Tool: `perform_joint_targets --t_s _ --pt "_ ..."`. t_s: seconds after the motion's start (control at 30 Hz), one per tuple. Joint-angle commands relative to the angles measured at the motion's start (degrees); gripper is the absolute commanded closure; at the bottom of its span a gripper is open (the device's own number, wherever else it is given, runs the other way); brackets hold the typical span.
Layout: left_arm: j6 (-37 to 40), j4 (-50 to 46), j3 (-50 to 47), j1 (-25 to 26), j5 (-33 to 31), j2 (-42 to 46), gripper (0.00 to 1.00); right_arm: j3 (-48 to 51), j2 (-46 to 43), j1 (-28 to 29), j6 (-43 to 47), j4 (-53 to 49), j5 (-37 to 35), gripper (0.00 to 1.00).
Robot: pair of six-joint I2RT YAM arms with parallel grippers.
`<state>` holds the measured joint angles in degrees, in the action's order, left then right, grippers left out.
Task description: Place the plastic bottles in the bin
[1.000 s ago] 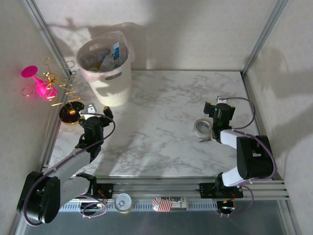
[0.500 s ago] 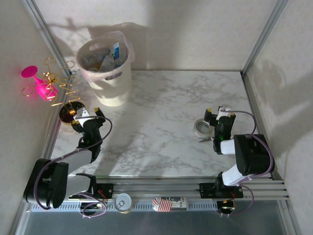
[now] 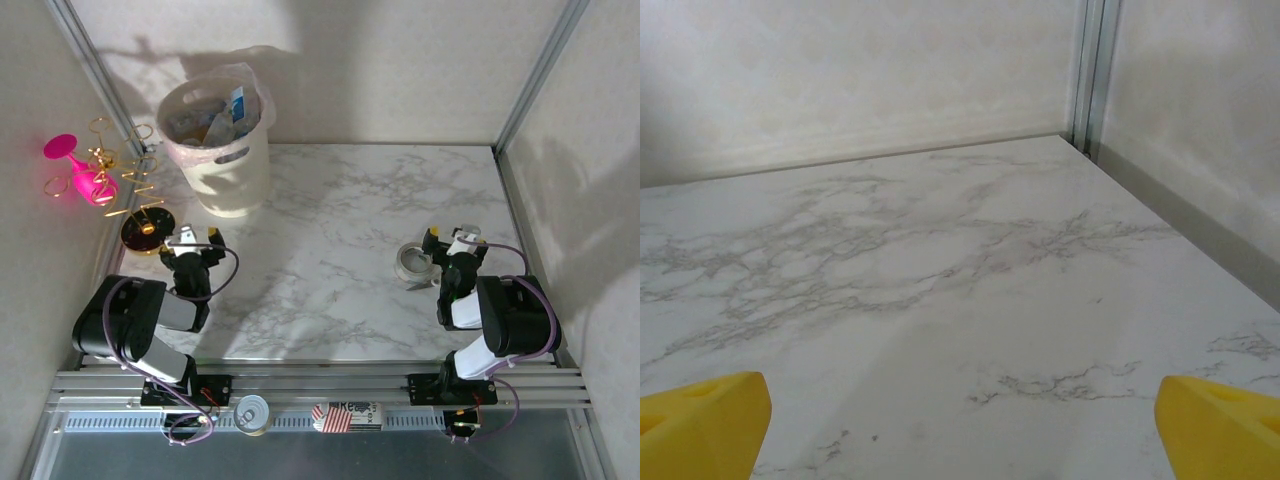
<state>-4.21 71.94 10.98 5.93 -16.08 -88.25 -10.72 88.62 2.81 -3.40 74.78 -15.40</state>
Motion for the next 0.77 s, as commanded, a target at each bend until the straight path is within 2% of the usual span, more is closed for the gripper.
perform_joint_targets --t_s 0.0,0.73 --pt "2.5 5.5 0.0 -0.3 6.4 0.2 0.01 -0.1 0.2 -0.1 -0.3 2.9 -1.3 0.01" --pt "1.9 3.9 1.0 -0.7 6.5 0.0 0.0 -0.2 0.2 0.0 -0.1 2.8 -1.2 0.01"
